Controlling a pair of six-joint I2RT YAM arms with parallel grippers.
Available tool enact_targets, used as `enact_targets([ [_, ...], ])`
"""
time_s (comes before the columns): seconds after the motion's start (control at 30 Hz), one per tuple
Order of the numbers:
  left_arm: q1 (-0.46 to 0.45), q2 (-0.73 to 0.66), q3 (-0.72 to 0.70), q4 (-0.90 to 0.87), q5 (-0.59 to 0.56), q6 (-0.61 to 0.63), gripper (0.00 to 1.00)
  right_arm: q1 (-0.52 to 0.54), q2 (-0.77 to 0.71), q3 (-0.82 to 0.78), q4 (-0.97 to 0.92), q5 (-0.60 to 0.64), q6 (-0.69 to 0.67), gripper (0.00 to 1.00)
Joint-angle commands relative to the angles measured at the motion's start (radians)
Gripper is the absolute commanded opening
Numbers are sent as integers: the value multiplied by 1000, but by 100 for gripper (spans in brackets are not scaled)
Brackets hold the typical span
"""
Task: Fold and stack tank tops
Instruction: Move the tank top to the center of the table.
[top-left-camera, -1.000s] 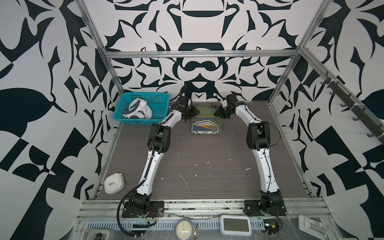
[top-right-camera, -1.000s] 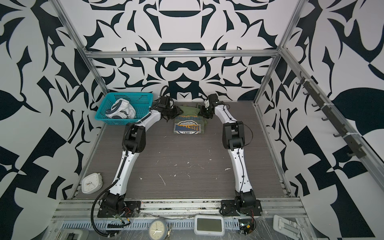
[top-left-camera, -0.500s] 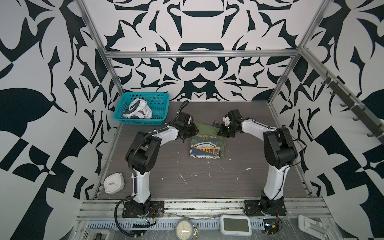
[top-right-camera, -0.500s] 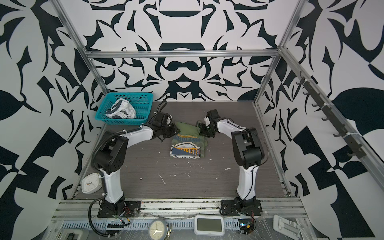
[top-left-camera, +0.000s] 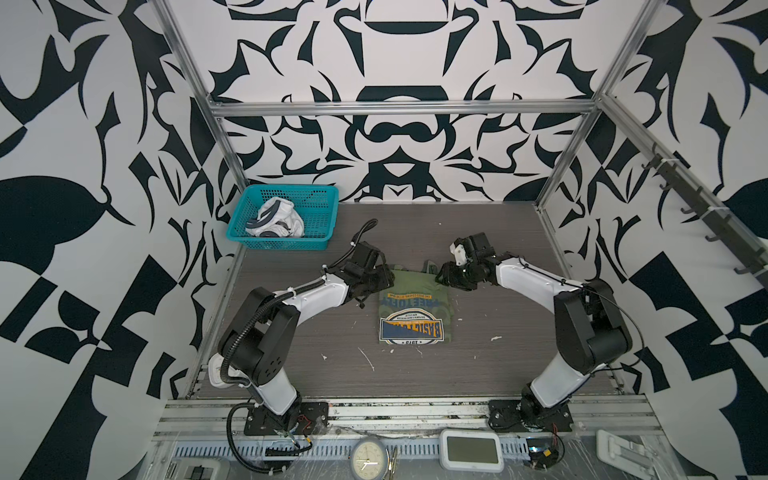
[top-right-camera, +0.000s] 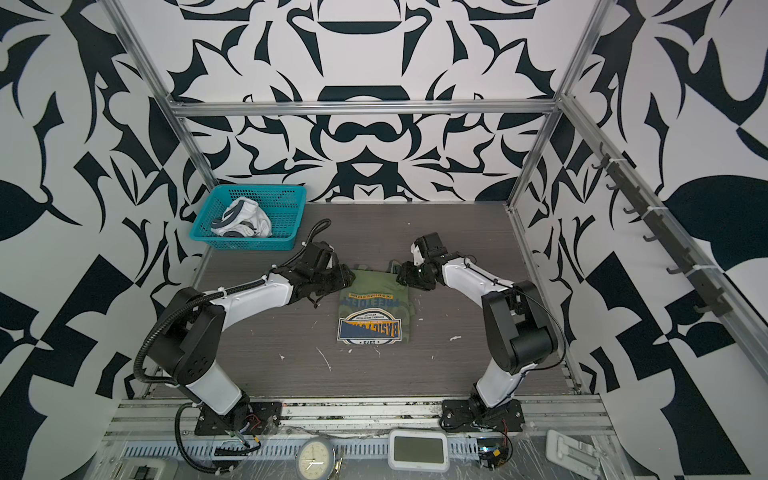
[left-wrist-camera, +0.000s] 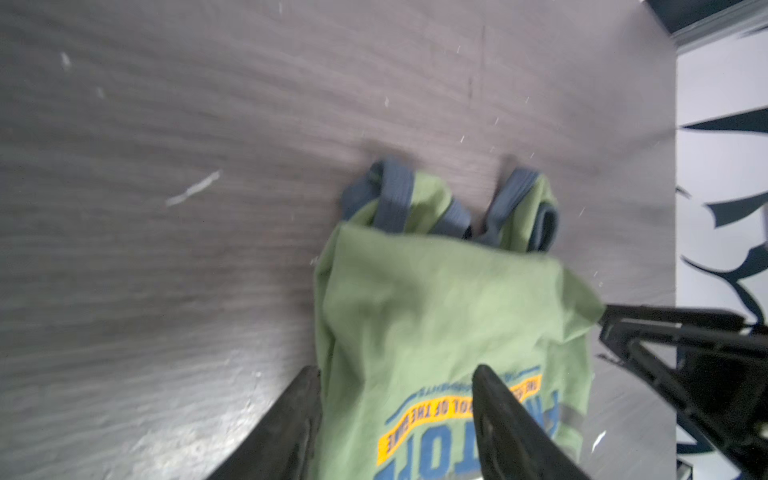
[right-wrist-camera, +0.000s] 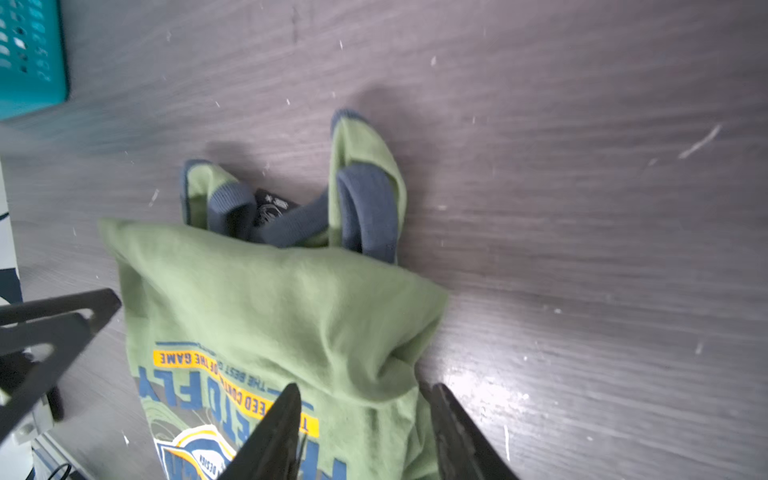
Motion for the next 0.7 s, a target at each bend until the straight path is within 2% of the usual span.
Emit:
enact_targets([
  [0.0, -1, 49, 53, -65, -34, 34, 63, 0, 23, 57, -4, 26, -19, 53],
  [0.13, -1, 97, 91, -80, -45, 35, 62, 2, 59, 78, -2, 15, -9, 49],
  [0.3, -2, 148, 133, -89, -51, 44, 55, 4, 96, 92, 8, -3, -2, 36],
  [0.53, 0, 149, 145, -75, -48, 44, 29, 18, 74, 90, 11, -5, 6, 11],
  [0.67, 0, 115, 132, -51, -48, 54, 7, 20, 33, 78, 11, 4, 13, 1],
])
